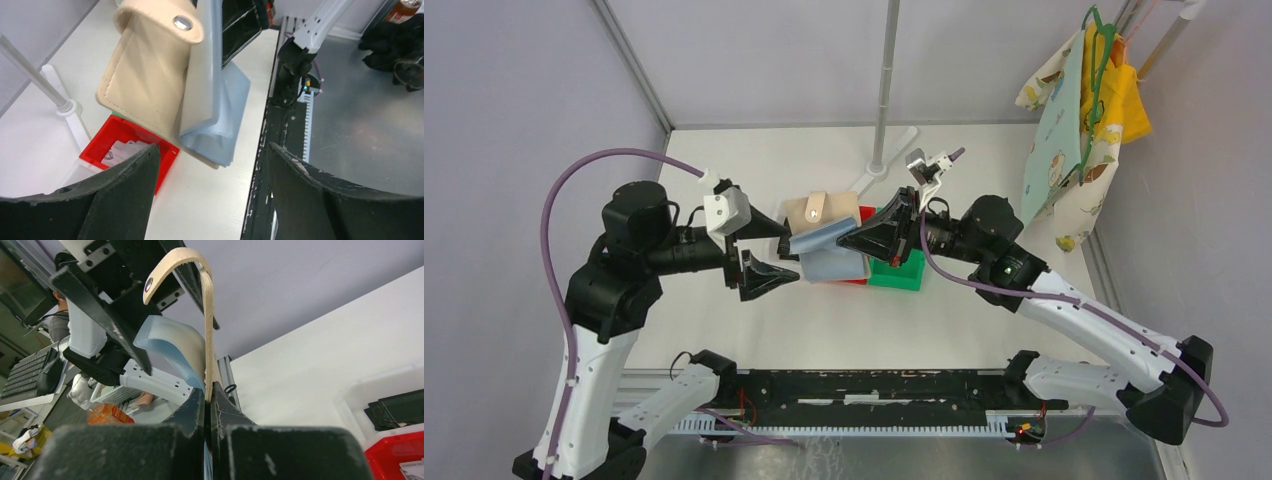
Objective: Take the credit cards out of the card holder
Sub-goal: Open the card holder.
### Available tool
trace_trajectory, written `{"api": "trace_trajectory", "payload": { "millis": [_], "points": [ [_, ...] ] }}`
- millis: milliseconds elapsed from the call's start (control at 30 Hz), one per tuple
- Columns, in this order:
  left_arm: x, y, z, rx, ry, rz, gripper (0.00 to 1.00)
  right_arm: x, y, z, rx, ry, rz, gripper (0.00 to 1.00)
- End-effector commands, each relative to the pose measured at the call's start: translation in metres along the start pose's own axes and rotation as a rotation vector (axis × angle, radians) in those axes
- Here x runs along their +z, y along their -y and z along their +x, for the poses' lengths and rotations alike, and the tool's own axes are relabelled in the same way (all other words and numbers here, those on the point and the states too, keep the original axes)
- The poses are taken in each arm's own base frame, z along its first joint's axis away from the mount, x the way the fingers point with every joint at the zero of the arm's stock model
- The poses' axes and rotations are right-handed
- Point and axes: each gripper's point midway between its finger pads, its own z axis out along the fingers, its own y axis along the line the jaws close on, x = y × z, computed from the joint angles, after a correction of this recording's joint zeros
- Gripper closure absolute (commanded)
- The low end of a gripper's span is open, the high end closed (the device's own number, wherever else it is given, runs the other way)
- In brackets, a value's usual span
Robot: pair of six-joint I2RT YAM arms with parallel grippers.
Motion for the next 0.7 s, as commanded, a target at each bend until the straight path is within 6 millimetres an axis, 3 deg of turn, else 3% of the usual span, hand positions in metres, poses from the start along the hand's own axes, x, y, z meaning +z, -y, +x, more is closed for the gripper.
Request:
{"api": "trace_trajectory", "payload": {
  "millis": [0,333,533,667],
  "points": [
    [0.004,-0.011,0.015,0.092,-0.042,-0.012,0.19,0.002,-0.032,-0.032,-0.027,0.072,-0.123,1.0],
    [0.014,-0.013,0.011,0.028,0.014,0.009,0.45,0.011,-0.039,-0.024,0.036,0.04,-0.207,1.0],
    [0.017,-0.013,-0.003,-0.052,0.059,0.01,0.74,0.01,-0.037,-0.018,0.037,0.022,-0.214,0.97],
    [0.02,-0.013,-0.011,-0.112,0.09,0.019,0.84,0.009,-0.037,-0.014,0.032,0.014,-0.218,0.92]
  ]
}}
